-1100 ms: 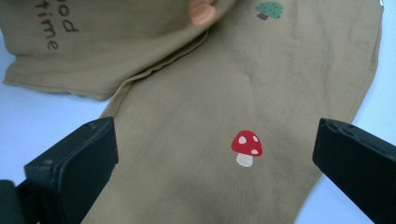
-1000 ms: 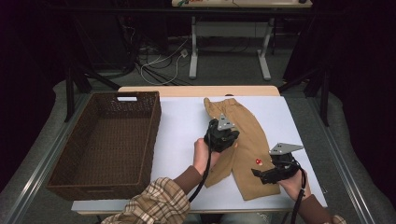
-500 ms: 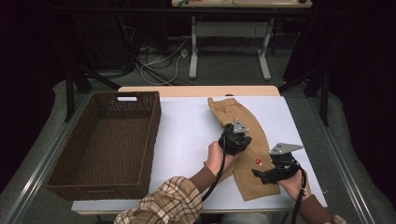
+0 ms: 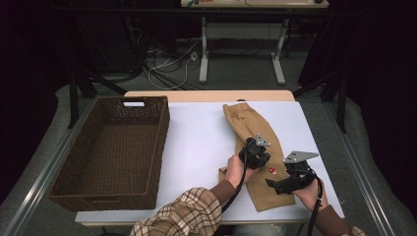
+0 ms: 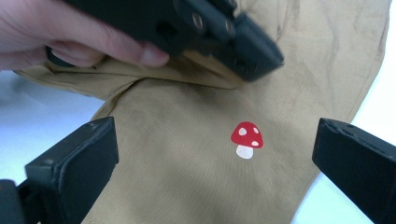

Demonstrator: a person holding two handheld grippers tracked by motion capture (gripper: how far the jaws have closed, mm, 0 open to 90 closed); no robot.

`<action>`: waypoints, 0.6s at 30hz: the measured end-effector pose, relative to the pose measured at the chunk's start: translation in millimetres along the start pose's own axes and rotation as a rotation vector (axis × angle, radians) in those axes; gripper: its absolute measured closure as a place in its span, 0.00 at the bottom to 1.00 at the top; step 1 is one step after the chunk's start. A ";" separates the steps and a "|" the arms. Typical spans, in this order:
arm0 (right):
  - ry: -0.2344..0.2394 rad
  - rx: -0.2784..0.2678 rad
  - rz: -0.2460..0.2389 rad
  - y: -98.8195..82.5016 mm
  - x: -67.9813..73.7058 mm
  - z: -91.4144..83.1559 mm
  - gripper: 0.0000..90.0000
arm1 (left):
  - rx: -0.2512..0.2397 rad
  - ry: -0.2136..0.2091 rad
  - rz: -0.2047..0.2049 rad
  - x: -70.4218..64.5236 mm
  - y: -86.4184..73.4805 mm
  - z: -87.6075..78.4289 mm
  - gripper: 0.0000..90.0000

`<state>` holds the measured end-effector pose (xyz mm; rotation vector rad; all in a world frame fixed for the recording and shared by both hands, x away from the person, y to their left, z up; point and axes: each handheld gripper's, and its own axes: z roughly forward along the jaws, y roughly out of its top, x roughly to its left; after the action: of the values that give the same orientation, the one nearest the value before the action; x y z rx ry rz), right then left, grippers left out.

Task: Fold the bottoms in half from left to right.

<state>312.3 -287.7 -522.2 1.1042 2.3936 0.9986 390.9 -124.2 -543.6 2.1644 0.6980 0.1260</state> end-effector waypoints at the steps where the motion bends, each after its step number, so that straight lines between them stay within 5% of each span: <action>1: 0.001 -0.001 0.000 0.0 0.1 -0.2 0.00 | 0.002 -0.003 -0.006 0.4 -1.0 0.7 0.94; 5: 0.001 -0.002 -0.001 -0.2 -0.3 -0.8 0.00 | -0.004 -0.003 0.001 0.7 -2.7 -4.7 0.85; 9: -0.002 -0.001 0.000 -0.1 0.0 -1.4 0.00 | -0.024 0.001 0.019 -1.4 -4.6 -17.5 0.66; 11: -0.003 0.001 0.002 -0.1 0.1 -1.7 0.00 | -0.037 -0.020 0.001 -0.5 -6.6 -24.4 0.56; 18: -0.006 -0.002 -0.001 0.3 0.7 -2.3 0.01 | -0.065 0.013 -0.032 9.9 -18.0 -54.1 0.38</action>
<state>310.8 -288.0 -520.4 1.1037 2.3876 0.9964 374.0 -72.6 -523.6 2.0912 0.7261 0.1443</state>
